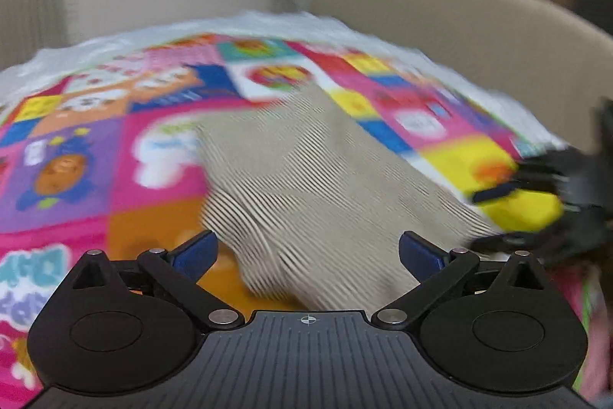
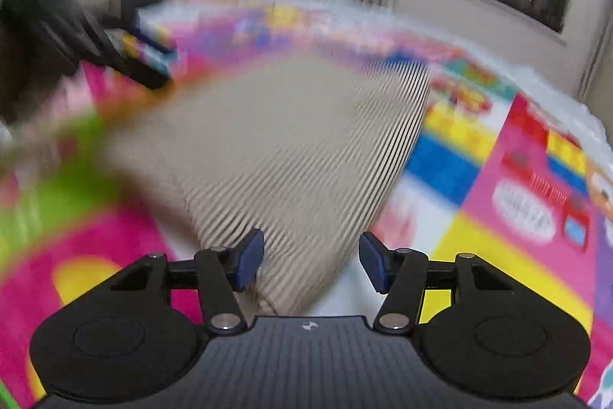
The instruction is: Fold clothes
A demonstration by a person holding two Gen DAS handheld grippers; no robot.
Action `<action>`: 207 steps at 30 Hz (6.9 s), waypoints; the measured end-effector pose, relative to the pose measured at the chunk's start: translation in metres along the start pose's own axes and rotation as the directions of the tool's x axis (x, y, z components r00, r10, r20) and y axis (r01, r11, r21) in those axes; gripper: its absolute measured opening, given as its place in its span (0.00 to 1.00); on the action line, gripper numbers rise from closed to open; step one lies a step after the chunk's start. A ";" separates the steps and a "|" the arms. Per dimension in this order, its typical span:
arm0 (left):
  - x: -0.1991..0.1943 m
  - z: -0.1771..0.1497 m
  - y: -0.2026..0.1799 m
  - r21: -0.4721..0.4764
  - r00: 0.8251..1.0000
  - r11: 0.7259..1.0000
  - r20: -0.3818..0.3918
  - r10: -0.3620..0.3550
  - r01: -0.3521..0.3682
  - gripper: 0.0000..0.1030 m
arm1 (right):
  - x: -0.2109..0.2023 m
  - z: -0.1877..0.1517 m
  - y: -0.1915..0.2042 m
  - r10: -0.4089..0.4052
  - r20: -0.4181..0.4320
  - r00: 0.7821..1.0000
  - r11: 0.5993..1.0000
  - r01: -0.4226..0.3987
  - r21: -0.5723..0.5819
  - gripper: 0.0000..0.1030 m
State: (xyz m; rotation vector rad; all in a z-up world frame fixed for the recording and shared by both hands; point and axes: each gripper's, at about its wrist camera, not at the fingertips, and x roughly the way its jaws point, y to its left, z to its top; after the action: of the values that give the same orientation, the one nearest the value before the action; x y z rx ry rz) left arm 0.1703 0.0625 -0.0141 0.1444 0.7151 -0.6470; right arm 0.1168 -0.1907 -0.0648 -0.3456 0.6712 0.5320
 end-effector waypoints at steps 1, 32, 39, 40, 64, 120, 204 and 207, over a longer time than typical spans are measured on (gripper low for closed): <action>-0.002 -0.006 -0.007 0.013 1.000 1.000 -0.014 -0.006 0.007 1.00 | 0.003 -0.006 0.006 -0.022 0.007 1.000 1.000 0.022 -0.019 0.53; -0.065 -0.064 0.061 -0.340 0.991 0.935 0.055 0.124 -0.098 1.00 | -0.007 0.025 0.153 0.035 0.125 0.992 0.850 0.036 -0.526 0.32; -0.070 -0.060 0.038 -0.155 0.982 0.975 0.074 0.174 -0.161 1.00 | -0.017 0.008 0.140 -0.032 0.140 0.990 0.738 0.118 -0.664 0.72; -0.066 -0.058 0.032 -0.114 0.981 0.979 0.076 0.178 -0.169 1.00 | -0.009 0.005 0.137 -0.053 0.129 0.990 0.713 0.128 -0.690 0.72; 0.023 -0.007 -0.017 0.241 0.982 0.953 0.092 0.164 -0.181 1.00 | 0.040 0.022 0.085 -0.152 0.168 0.974 0.849 0.215 -0.482 0.39; 0.046 0.010 -0.031 0.015 0.989 0.990 0.023 -0.143 0.143 0.95 | 0.028 0.047 -0.060 -0.159 -0.060 0.985 0.987 0.158 -0.024 0.81; 0.028 -0.033 -0.027 -0.313 0.910 0.860 0.041 -0.412 0.403 1.00 | -0.052 0.068 -0.053 -0.130 0.218 0.967 0.972 0.080 0.222 0.82; 0.001 -0.038 -0.002 -0.381 0.943 0.862 0.145 -0.301 0.334 1.00 | -0.074 0.049 -0.009 -0.105 0.275 0.956 0.993 0.085 0.083 0.83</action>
State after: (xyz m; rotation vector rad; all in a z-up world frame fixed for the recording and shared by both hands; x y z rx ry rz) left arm 0.1484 0.0730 -0.0436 -0.3885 0.7867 -0.8012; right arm 0.0975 -0.2014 0.0210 -0.2297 0.3967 0.4531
